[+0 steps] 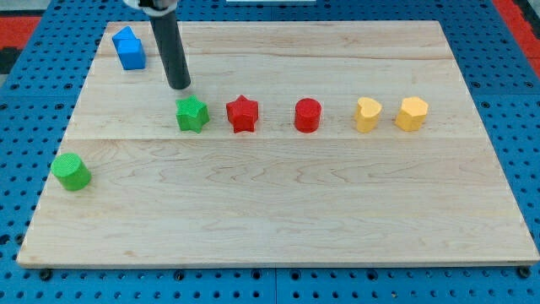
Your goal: Push the blue triangle closer to green star
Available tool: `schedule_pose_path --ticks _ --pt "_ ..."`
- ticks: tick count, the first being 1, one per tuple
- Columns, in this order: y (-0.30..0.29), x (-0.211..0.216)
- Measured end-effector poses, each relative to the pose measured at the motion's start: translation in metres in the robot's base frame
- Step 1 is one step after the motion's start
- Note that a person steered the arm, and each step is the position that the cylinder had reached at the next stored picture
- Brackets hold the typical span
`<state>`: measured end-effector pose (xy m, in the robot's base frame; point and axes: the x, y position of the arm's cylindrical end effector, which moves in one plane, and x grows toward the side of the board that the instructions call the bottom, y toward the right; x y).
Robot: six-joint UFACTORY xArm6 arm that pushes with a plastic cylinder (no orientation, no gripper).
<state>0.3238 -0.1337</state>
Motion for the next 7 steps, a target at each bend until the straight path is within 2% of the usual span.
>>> schedule_pose_path --ticks 1,2,3,4,7 --pt "0.011 -0.06" --pt "-0.012 -0.126" --pt "-0.062 -0.13" --pt "-0.112 -0.126" --pt "-0.047 -0.01"
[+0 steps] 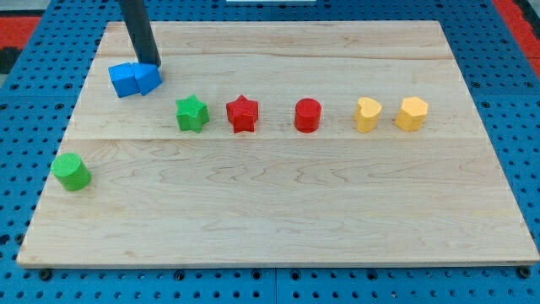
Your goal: Push the blue triangle closer to green star
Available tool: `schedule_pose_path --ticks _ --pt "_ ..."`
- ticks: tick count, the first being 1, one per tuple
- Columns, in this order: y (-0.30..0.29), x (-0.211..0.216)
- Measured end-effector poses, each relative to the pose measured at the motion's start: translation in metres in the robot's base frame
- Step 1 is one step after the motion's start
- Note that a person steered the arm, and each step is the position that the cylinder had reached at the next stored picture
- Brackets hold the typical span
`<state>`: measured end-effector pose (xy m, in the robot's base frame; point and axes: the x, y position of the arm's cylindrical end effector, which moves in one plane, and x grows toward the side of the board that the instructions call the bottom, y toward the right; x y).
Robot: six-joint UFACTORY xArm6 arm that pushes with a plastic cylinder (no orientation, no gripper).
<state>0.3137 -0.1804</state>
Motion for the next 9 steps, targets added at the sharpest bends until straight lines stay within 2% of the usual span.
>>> schedule_pose_path --ticks 2,3,5,6,7,9 --pt "0.011 0.044" --pt "0.007 0.023" --pt "-0.026 0.023" --pt "-0.039 0.034" --pt "-0.026 0.059" --pt "-0.017 0.074"
